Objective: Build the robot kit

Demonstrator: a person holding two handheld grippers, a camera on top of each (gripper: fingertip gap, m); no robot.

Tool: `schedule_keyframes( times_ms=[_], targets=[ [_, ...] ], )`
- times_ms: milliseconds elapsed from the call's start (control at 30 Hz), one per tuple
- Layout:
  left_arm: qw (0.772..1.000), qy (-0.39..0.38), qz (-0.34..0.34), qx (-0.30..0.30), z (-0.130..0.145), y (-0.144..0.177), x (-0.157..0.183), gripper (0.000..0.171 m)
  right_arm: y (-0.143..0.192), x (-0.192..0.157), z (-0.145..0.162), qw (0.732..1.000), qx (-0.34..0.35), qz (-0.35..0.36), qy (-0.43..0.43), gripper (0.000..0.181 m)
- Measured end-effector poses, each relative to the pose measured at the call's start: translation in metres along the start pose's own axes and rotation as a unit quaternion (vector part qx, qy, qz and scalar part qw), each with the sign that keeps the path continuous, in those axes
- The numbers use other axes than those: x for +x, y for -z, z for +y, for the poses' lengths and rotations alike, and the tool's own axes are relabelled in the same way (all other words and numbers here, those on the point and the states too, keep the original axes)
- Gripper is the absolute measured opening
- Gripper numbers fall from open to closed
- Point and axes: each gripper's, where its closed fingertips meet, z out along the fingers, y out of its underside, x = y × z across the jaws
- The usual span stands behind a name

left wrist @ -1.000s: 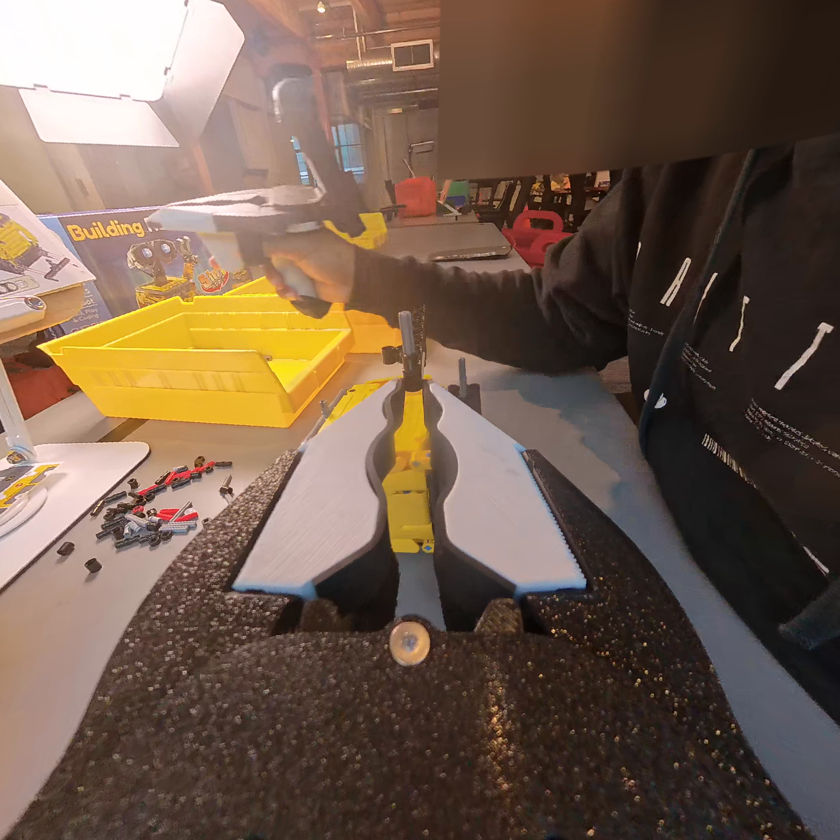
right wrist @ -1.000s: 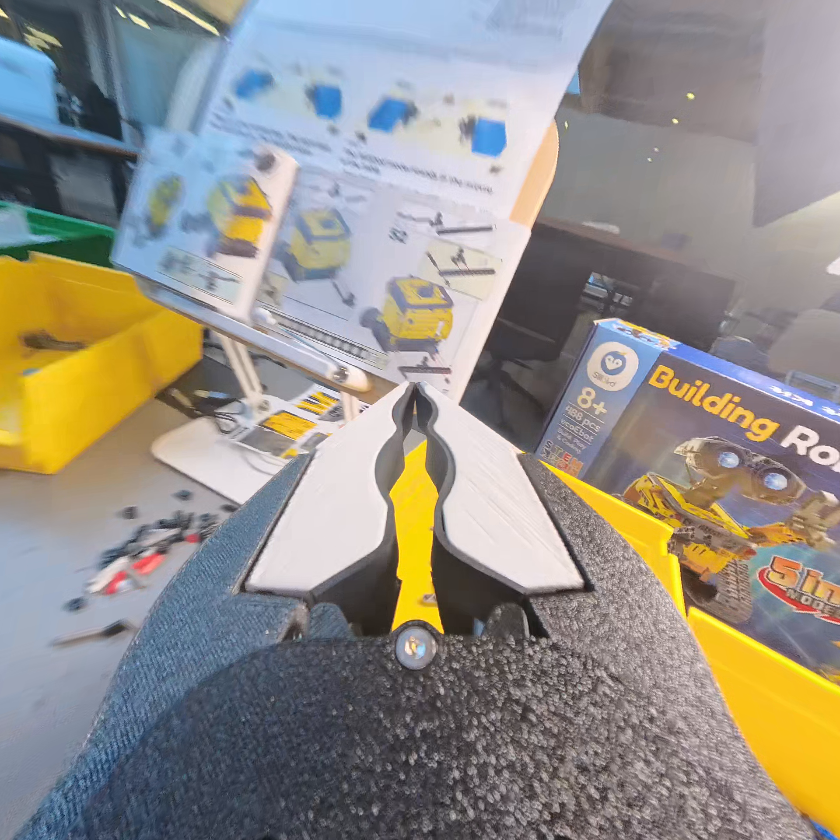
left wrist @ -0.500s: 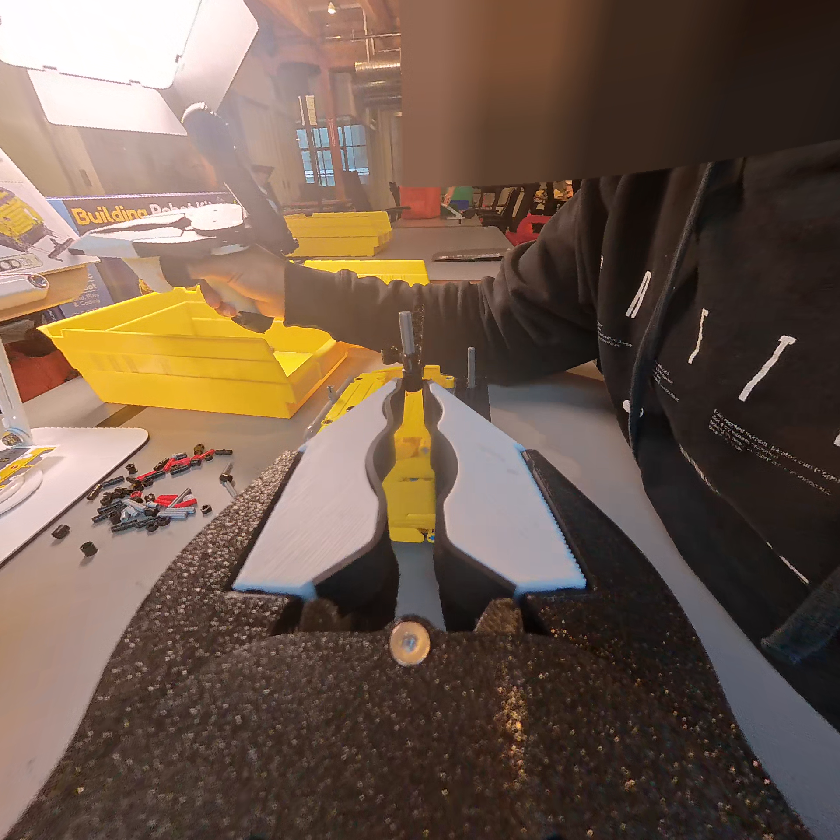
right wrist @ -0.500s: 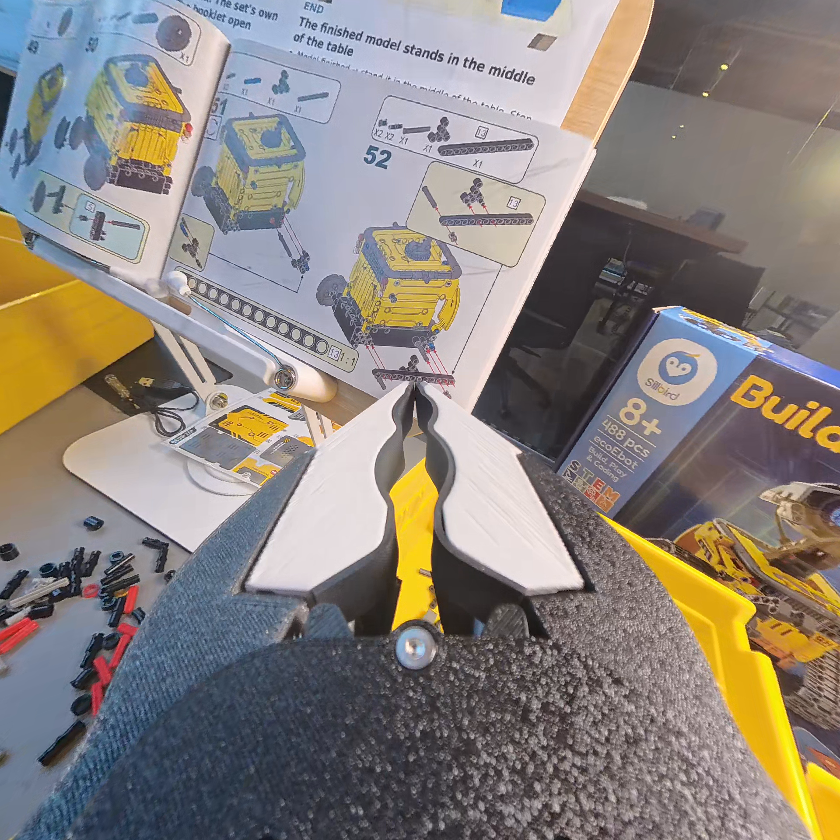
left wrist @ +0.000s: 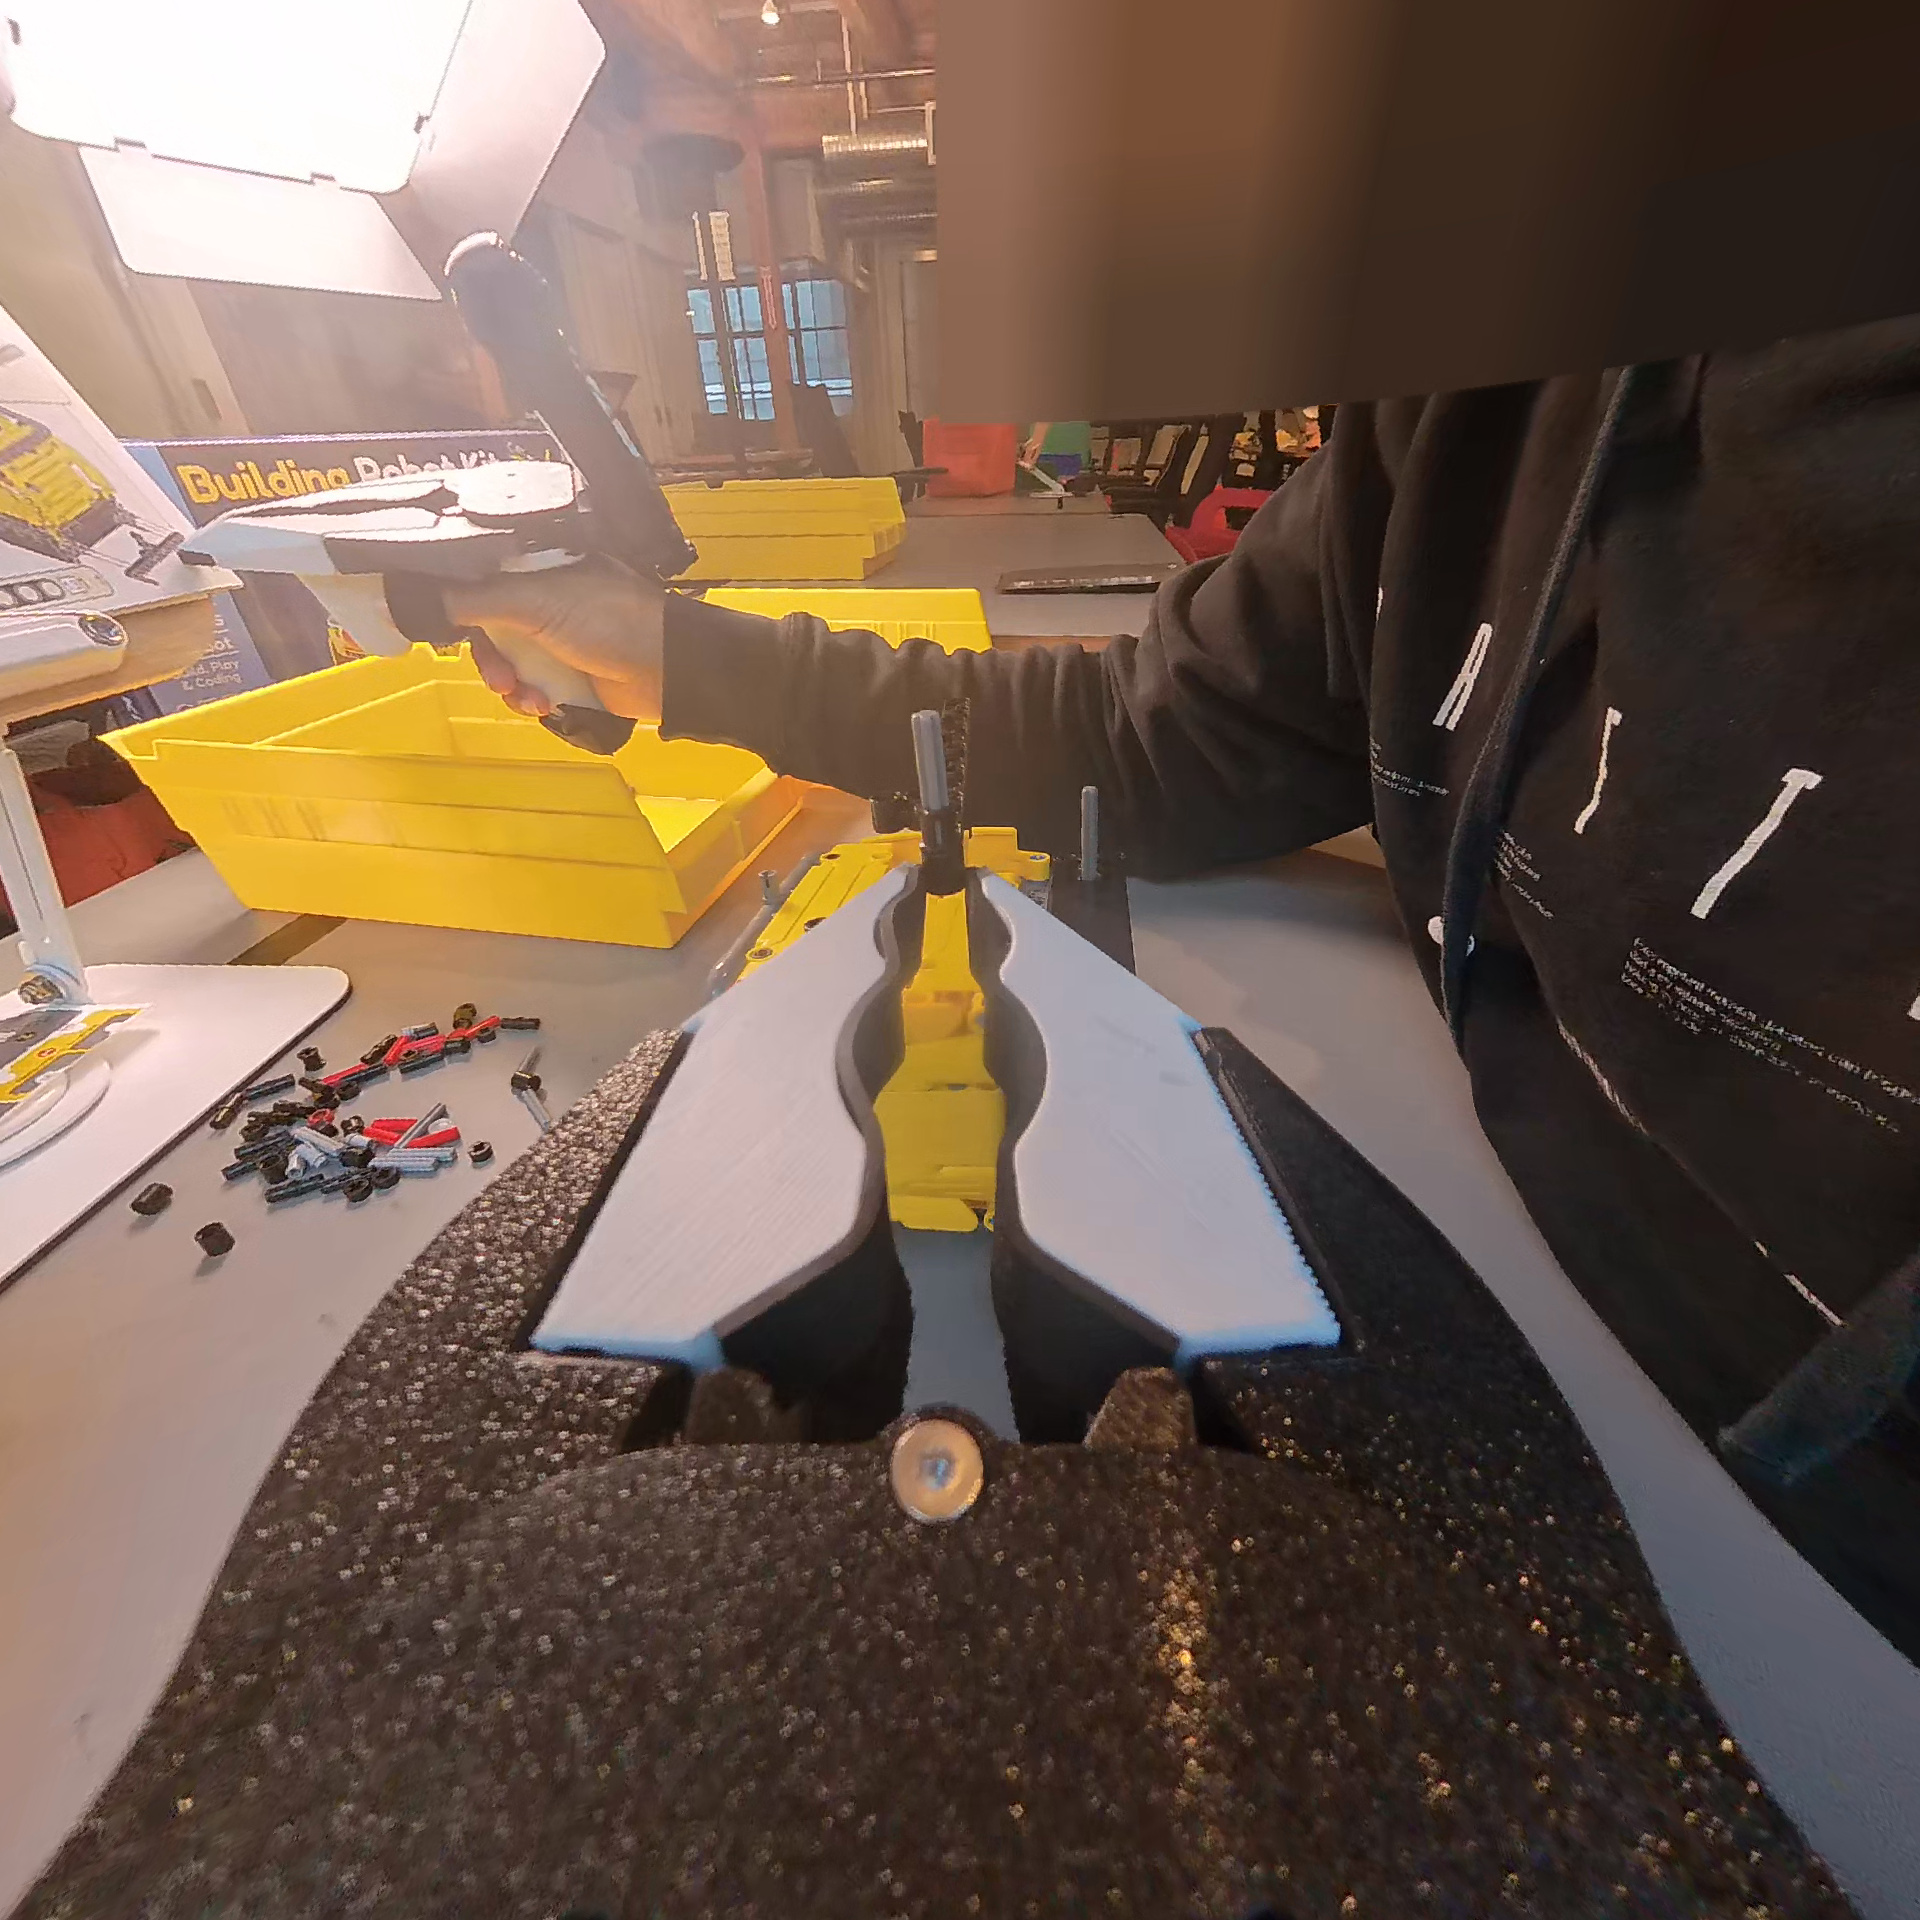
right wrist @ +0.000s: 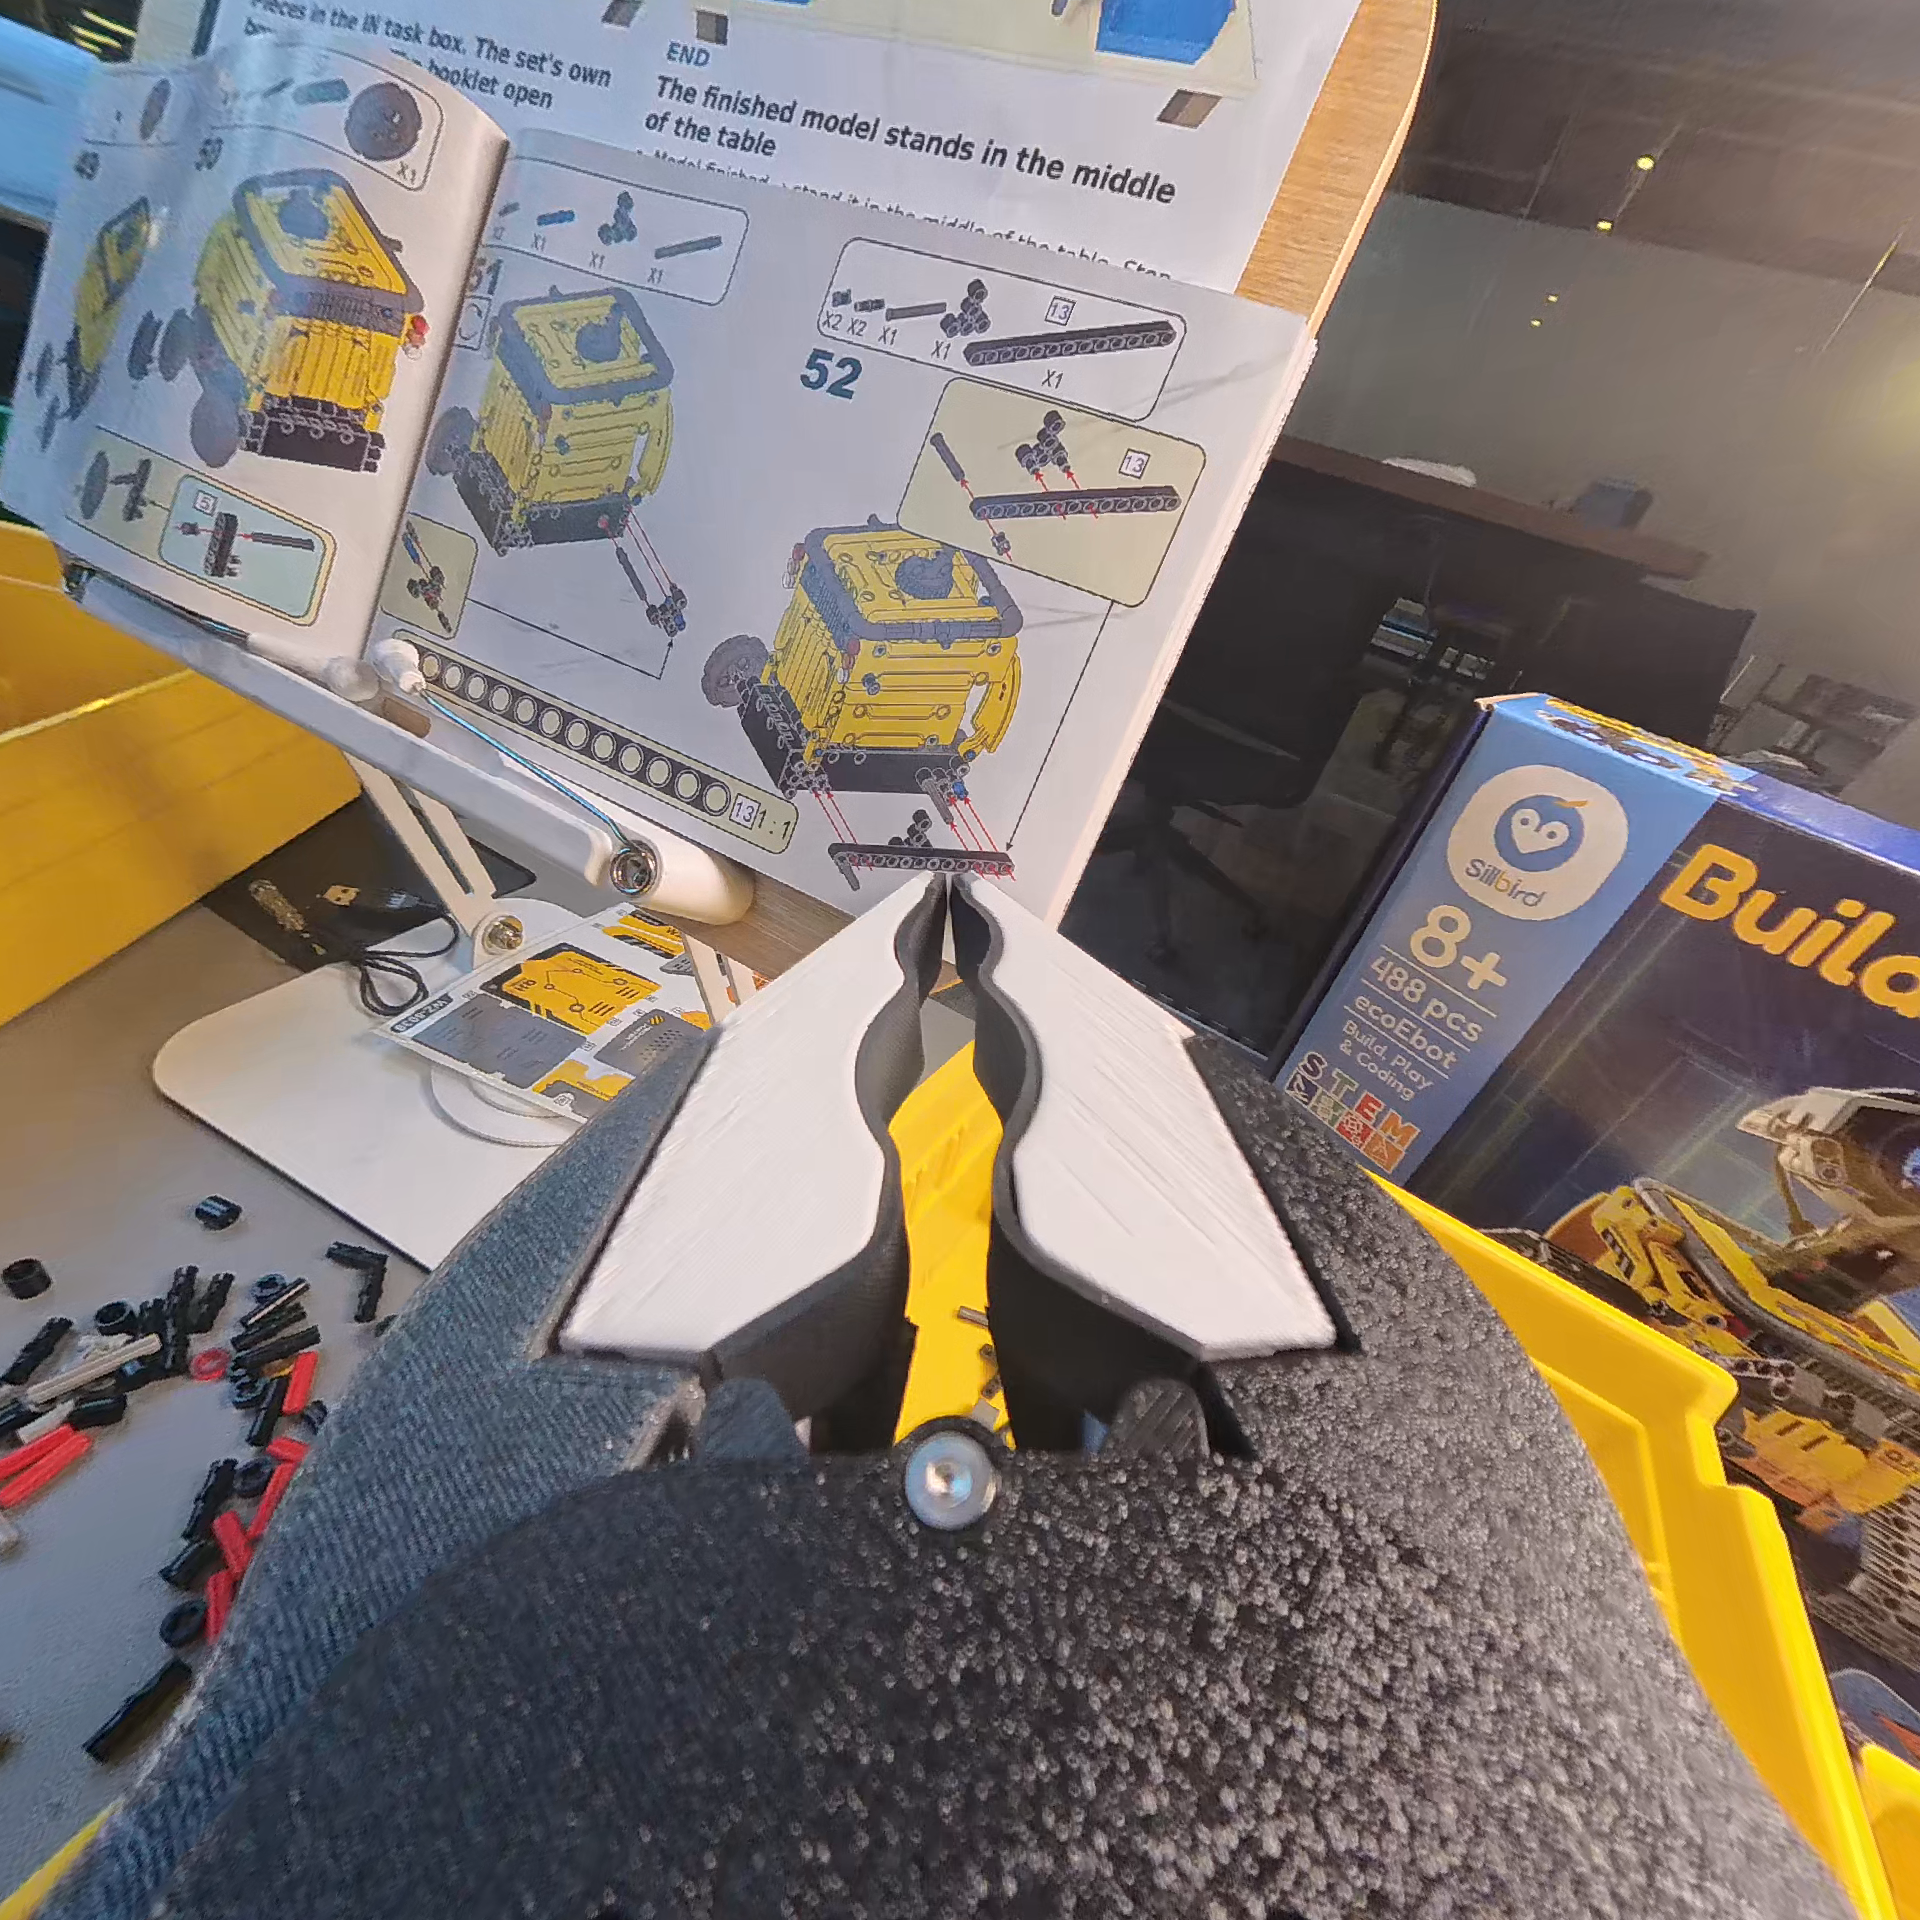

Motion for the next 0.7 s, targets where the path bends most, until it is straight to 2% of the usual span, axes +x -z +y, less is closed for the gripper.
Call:
schedule_keyframes(
  times_ms=[367, 467, 533, 600, 700],
  targets=[
    [1.0, 0.002, -0.001, -0.001, 0.001, 0.0, -0.001, 0.005, 0.002, 0.002, 0.0, 1.0, 0.002, 0.001, -0.003, 0.003],
    [1.0, 0.001, -0.005, 0.001, 0.0, 0.0, -0.002, 0.005, 0.012, -0.008, -0.011, 1.0, 0.015, -0.02, -0.009, 0.006],
    [1.0, 0.0, -0.007, -0.001, -0.001, -0.001, -0.002, 0.005, 0.031, -0.032, -0.03, 0.997, 0.031, -0.072, -0.011, 0.01],
    [1.0, -0.004, -0.008, -0.003, -0.003, -0.003, -0.002, 0.005, 0.062, -0.071, -0.056, 0.986, 0.057, -0.159, -0.009, 0.014],
    [1.0, -0.008, -0.003, -0.004, -0.007, -0.006, 0.002, 0.005, 0.13, -0.142, -0.084, 0.942, 0.075, -0.326, -0.008, 0.017]
  ],
)
